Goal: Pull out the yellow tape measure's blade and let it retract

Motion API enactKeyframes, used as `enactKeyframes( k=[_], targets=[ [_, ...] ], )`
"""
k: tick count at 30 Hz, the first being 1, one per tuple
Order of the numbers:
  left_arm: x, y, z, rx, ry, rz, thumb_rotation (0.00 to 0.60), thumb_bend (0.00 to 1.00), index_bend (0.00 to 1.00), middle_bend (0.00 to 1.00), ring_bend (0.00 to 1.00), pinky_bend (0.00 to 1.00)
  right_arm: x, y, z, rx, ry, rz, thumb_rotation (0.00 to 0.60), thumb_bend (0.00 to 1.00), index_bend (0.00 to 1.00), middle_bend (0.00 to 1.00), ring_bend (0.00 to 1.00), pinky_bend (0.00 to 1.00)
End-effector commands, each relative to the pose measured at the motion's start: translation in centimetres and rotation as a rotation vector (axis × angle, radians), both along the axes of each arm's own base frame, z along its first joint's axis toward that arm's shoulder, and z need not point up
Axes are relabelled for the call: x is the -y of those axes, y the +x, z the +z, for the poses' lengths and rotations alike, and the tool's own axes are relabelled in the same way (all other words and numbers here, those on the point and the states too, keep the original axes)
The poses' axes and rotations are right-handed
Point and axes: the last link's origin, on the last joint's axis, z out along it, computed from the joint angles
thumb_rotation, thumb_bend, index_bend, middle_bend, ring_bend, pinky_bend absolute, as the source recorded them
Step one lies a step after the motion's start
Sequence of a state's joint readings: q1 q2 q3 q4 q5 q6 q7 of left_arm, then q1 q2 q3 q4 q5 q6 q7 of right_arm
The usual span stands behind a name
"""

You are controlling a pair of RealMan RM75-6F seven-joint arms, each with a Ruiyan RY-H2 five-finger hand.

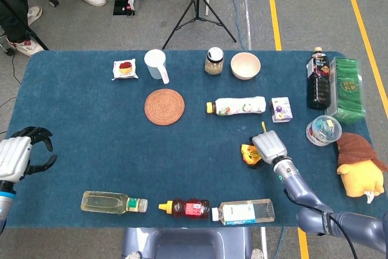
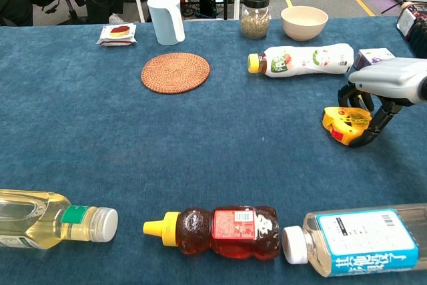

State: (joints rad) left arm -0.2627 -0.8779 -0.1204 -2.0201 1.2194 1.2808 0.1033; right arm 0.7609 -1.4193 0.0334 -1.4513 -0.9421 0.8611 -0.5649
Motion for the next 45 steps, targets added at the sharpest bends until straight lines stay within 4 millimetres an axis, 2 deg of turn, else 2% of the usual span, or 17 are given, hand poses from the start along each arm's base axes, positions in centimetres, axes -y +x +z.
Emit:
enactKeyframes(
  k=[1, 13, 26, 42, 45],
  targets=[
    [0.1, 0.0, 0.0, -0.001, 0.0, 0.002, 0.6, 0.27, 0.56, 0.35, 0.23, 0.26, 0.0, 0.1, -0.1, 0.012, -0.002, -0.003, 0.389, 0.12, 0.49, 0.52, 0.48, 0.52],
    [0.2, -0.1, 0.1, -0.008, -0.003, 0.009, 0.6, 0.27, 0.56, 0.35, 0.23, 0.26, 0.4, 0.7, 0.0, 0.079, 0.009, 0.002, 0.389, 0.15, 0.61, 0.64, 0.59, 0.57],
    [-0.5, 1.0, -0.8, -0.023, -0.044, -0.008, 0.6, 0.27, 0.56, 0.35, 0.23, 0.32, -0.2, 2.3, 2.2, 0.225, 0.016, 0.045, 0.387, 0.16, 0.66, 0.69, 0.64, 0.61],
    [-4.2, 5.2, -4.8, -0.013, -0.226, -0.143, 0.599, 0.27, 0.56, 0.35, 0.24, 0.31, -1.7, 6.4, 3.7, 0.311, 0.065, 0.163, 0.386, 0.16, 0.66, 0.69, 0.64, 0.61],
    [-5.3, 6.7, -6.0, 0.005, -0.274, -0.183, 0.545, 0.26, 0.56, 0.35, 0.24, 0.29, -1.9, 7.1, 3.9, 0.318, 0.068, 0.178, 0.386, 0.16, 0.66, 0.69, 0.64, 0.61]
  ],
)
